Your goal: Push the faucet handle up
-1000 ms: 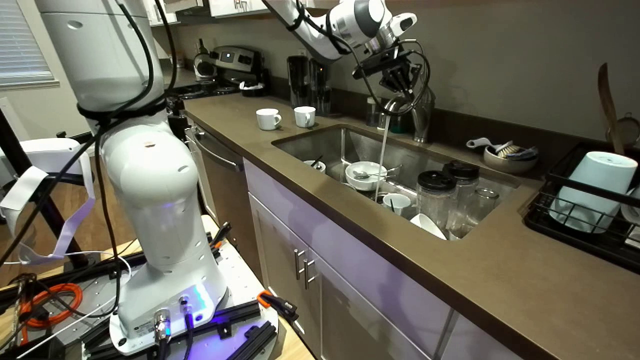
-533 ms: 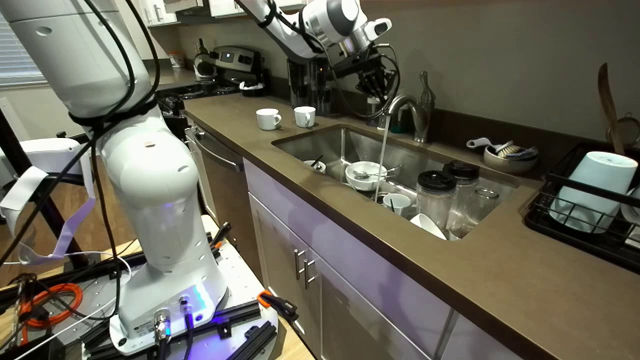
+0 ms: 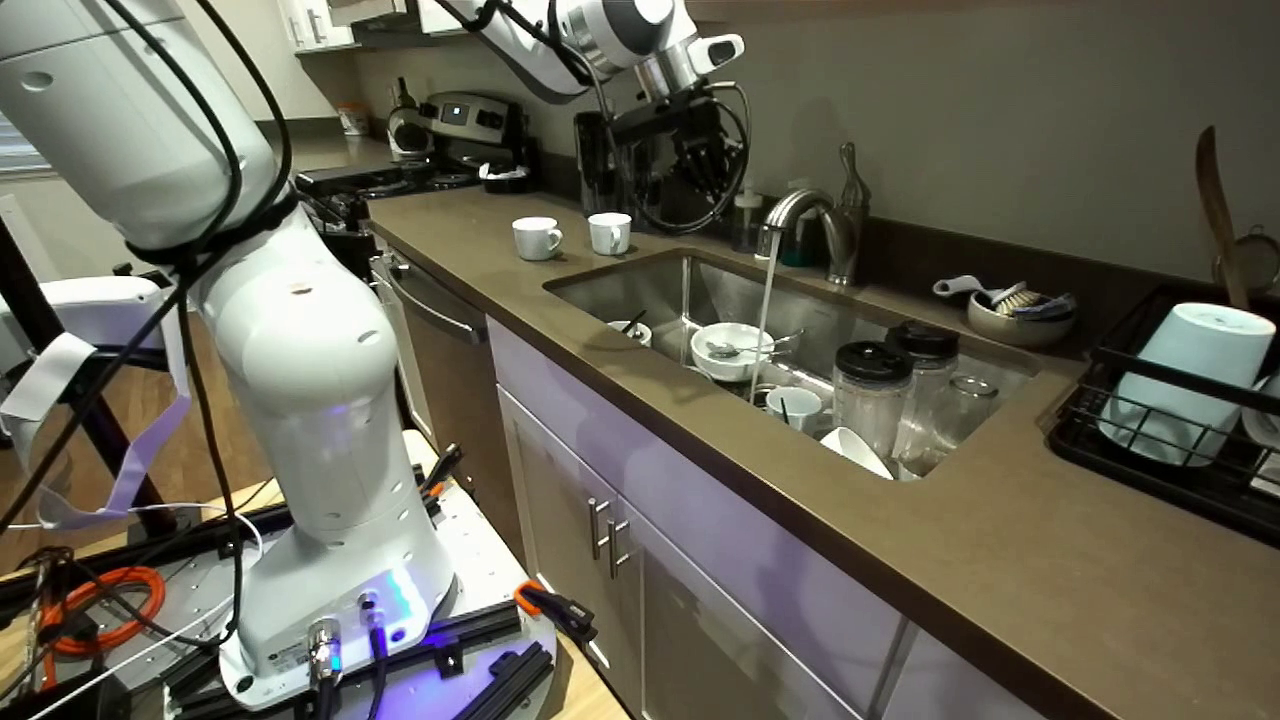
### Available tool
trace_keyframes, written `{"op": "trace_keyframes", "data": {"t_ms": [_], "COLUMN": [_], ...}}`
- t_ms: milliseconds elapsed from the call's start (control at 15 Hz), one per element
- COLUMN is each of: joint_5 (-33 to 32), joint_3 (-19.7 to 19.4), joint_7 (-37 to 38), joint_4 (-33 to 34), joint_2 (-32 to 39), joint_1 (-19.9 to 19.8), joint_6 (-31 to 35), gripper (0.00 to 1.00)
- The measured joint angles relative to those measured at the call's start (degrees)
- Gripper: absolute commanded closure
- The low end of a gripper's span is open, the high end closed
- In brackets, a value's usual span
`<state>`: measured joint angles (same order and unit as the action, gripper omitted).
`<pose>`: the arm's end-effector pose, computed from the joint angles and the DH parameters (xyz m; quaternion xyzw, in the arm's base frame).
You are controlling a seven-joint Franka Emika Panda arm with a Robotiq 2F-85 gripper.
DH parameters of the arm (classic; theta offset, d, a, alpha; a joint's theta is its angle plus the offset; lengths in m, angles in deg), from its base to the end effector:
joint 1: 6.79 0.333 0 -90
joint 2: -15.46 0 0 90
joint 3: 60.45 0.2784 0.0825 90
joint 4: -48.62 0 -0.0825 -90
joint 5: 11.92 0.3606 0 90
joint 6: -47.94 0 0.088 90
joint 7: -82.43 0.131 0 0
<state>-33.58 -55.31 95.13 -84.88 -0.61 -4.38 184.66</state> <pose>0.4844 0.0555 0.4372 0.9708 0.0702 0.1883 0.1311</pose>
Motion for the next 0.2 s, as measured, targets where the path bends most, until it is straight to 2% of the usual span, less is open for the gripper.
{"op": "trace_keyframes", "data": {"t_ms": [200], "joint_5": [1.3], "joint_3": [1.2], "joint_7": [0.0], "joint_4": [-1.3], "joint_2": [-2.8], "joint_1": [0.8], "joint_6": [-2.3], "gripper": [0.95]}}
